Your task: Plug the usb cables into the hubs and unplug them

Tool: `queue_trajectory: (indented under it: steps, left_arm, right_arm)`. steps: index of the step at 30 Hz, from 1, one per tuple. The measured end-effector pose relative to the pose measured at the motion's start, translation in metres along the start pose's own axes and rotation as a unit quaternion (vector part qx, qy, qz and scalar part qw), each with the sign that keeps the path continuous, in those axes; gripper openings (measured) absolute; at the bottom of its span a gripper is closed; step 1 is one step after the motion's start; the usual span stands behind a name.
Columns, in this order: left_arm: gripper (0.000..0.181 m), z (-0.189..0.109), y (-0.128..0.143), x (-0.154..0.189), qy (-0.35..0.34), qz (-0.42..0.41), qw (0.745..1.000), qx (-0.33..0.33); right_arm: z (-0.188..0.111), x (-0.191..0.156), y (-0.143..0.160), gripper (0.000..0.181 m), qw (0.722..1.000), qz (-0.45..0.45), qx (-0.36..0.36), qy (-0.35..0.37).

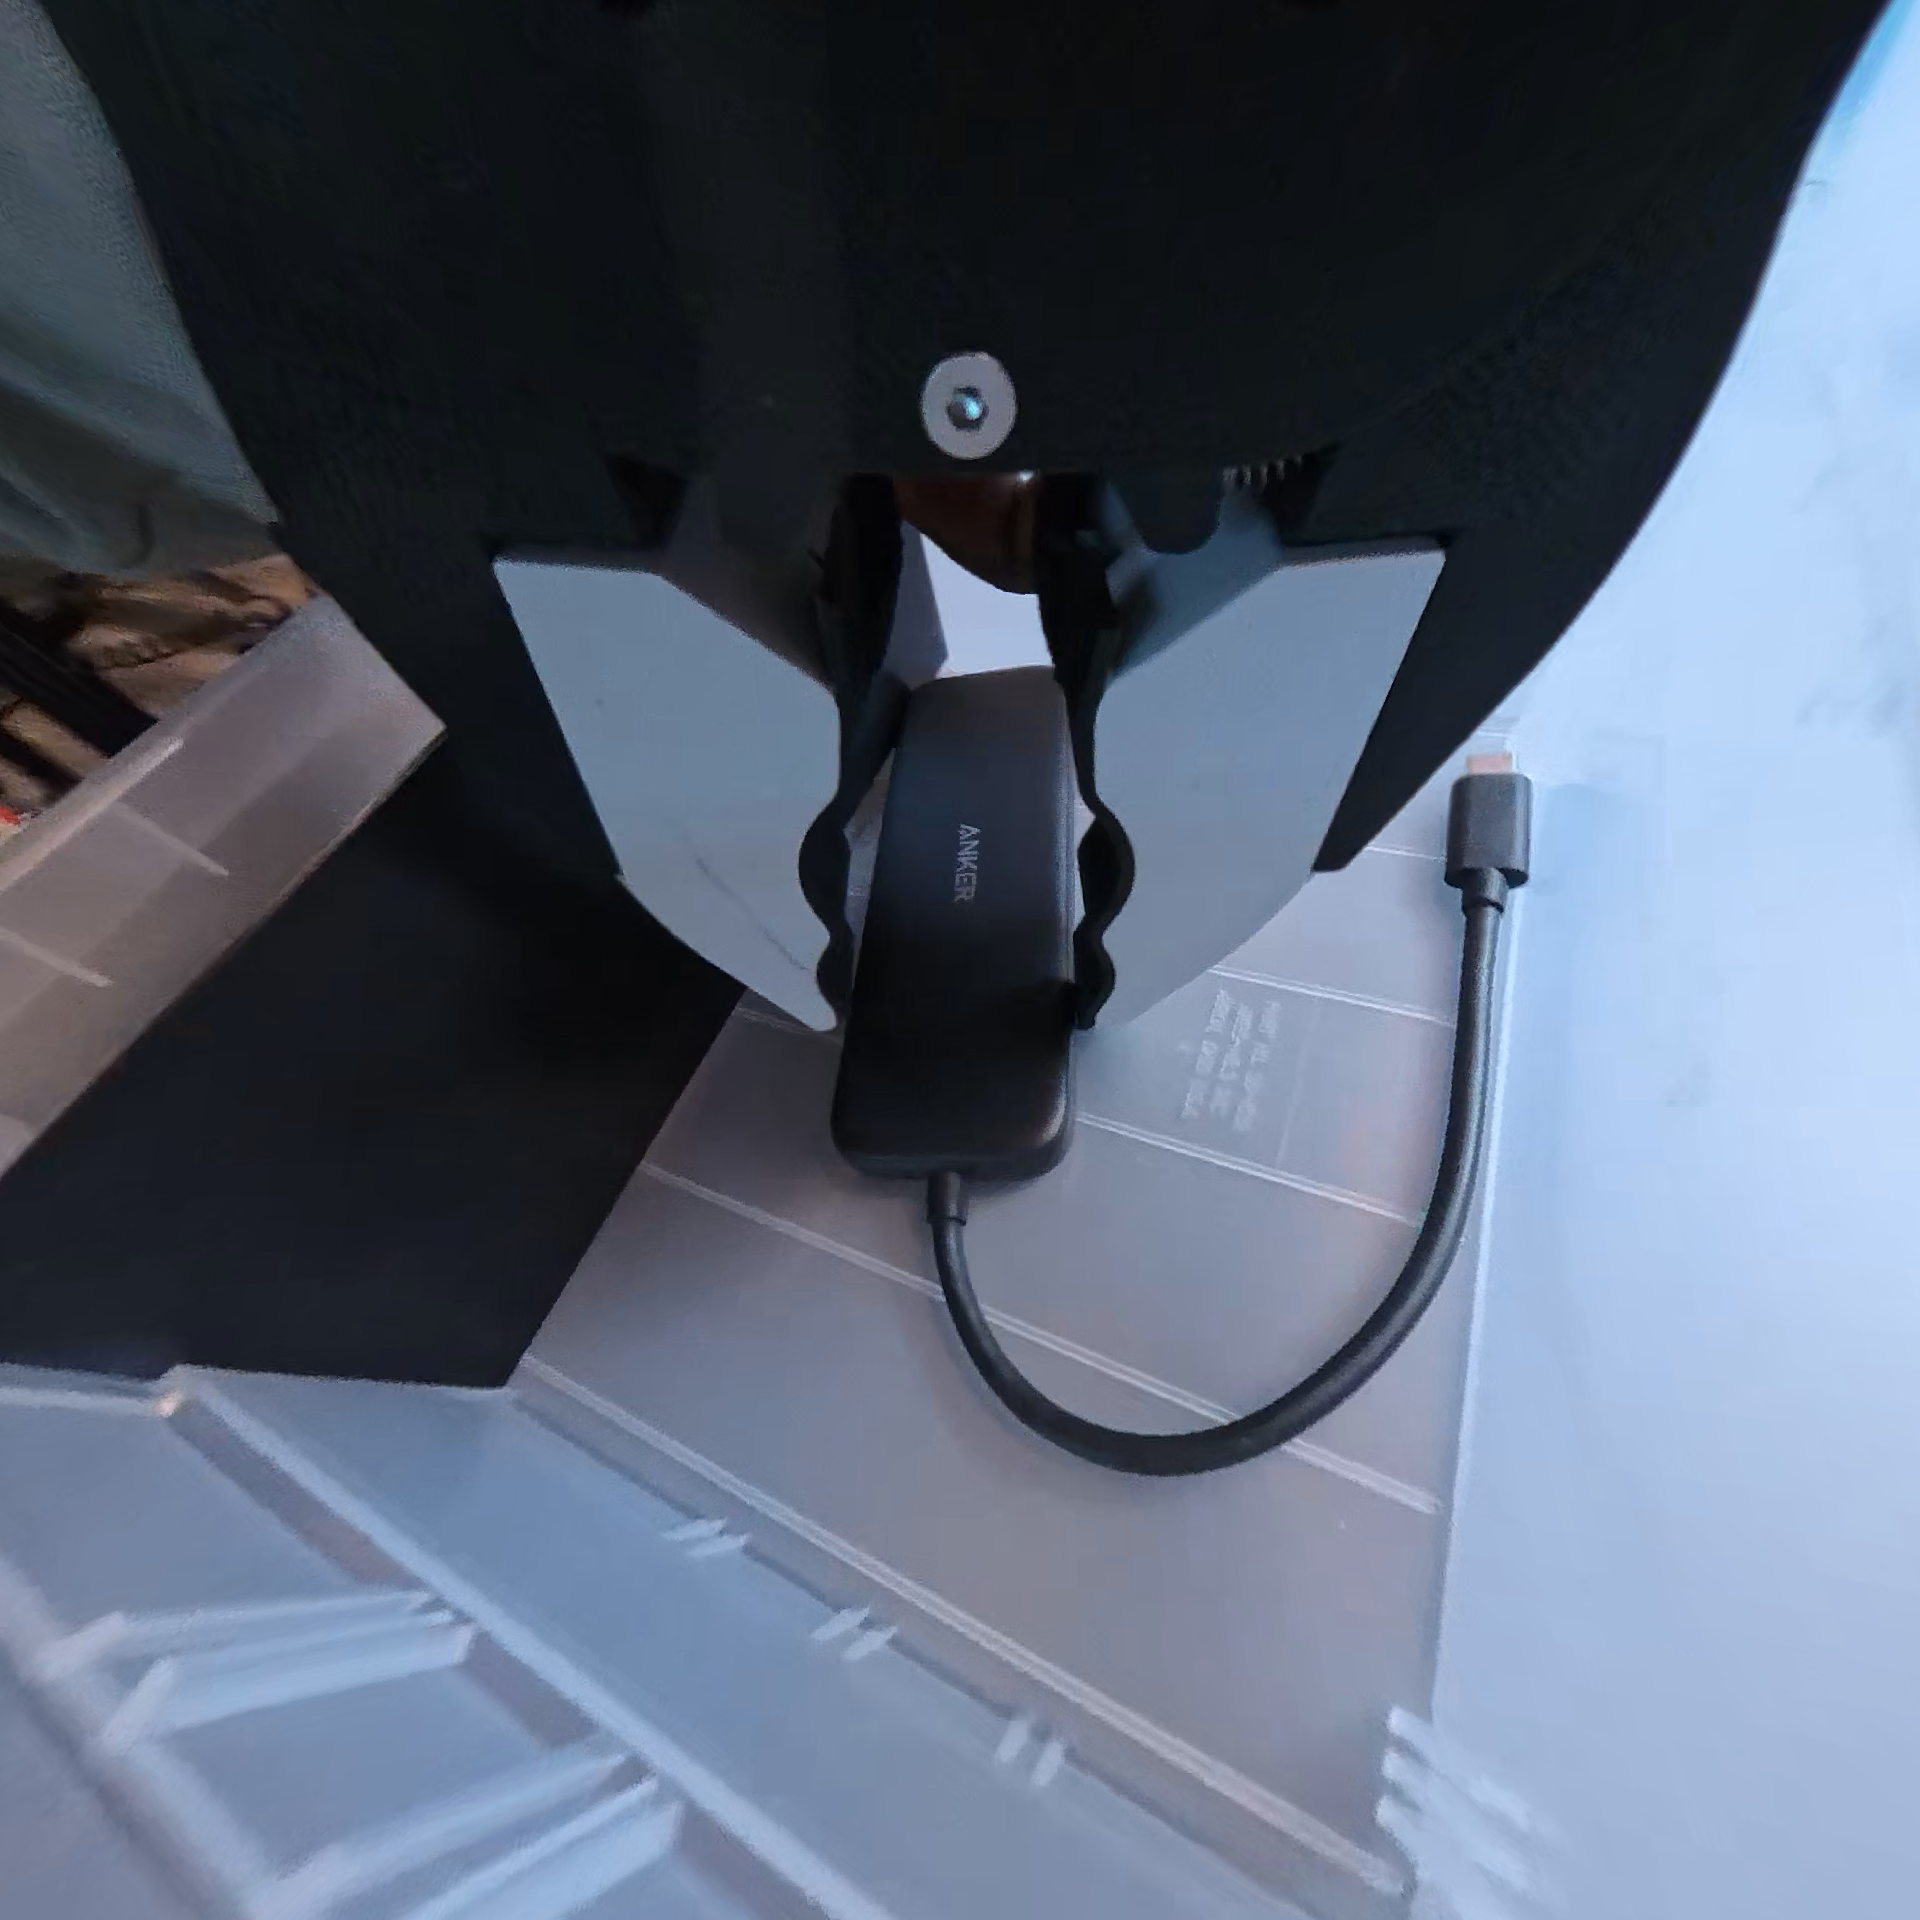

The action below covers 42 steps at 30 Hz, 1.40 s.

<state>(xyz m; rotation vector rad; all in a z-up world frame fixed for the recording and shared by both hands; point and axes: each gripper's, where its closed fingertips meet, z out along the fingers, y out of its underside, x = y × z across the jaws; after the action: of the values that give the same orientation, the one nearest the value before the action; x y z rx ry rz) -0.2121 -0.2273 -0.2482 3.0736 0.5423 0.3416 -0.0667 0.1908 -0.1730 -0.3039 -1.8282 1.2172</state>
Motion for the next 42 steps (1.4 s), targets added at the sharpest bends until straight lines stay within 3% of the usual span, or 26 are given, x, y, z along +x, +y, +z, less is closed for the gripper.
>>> queue_trajectory:
  steps: [8, 9, 11, 13, 16, 20, 24, 26, 30, 31, 38, 42]
  left_arm:
    - [0.040, -0.006, -0.002, -0.007, -0.068, 0.044, 0.995, 0.054]
    - [0.035, -0.008, -0.002, -0.008, -0.081, 0.046, 0.994, 0.059]
    - [0.006, -0.023, -0.006, -0.015, -0.121, 0.042, 0.988, 0.091]
    - [0.000, -0.041, -0.011, -0.017, -0.141, 0.034, 0.980, 0.136]
    - [0.020, -0.042, 0.001, -0.020, -0.151, 0.021, 0.982, 0.112]
    - [0.045, -0.015, 0.009, -0.017, -0.113, 0.009, 0.992, 0.059]
    - [0.061, 0.001, -0.004, -0.005, -0.068, 0.009, 0.996, 0.051]
    - [0.059, 0.004, -0.006, -0.010, -0.105, 0.021, 0.994, 0.023]
    - [0.056, 0.005, -0.009, -0.005, -0.108, 0.030, 0.994, -0.007]
    - [0.043, 0.004, -0.011, -0.004, -0.110, 0.039, 0.993, 0.001]
    - [0.043, -0.001, -0.014, -0.009, -0.165, 0.058, 0.984, 0.046]
    - [0.043, -0.019, -0.017, -0.011, -0.207, 0.056, 0.974, 0.075]
  right_arm:
    - [0.001, -0.002, 0.001, 0.044, 1.000, -0.007, -0.003, -0.002]
    - [0.001, -0.002, 0.001, 0.044, 1.000, -0.007, -0.003, -0.002]
    - [0.001, -0.001, 0.000, 0.044, 1.000, -0.006, -0.002, -0.001]
    - [0.000, -0.001, 0.000, 0.044, 1.000, -0.005, -0.001, -0.001]
    - [0.000, -0.001, -0.001, 0.044, 1.000, -0.006, 0.002, 0.000]
    - [-0.001, -0.001, -0.002, 0.043, 1.000, -0.008, 0.007, 0.001]
    - [-0.001, -0.001, -0.002, 0.043, 1.000, -0.008, 0.009, 0.002]
    - [-0.001, -0.001, -0.002, 0.043, 1.000, -0.008, 0.006, 0.001]
    - [-0.001, -0.002, -0.002, 0.043, 1.000, -0.015, 0.005, 0.003]
    - [-0.001, -0.002, -0.002, 0.043, 1.000, -0.017, 0.006, 0.003]
    - [-0.003, -0.002, -0.003, 0.043, 1.000, -0.018, 0.013, 0.002]
    - [-0.004, -0.001, -0.005, 0.043, 1.000, -0.015, 0.021, 0.004]
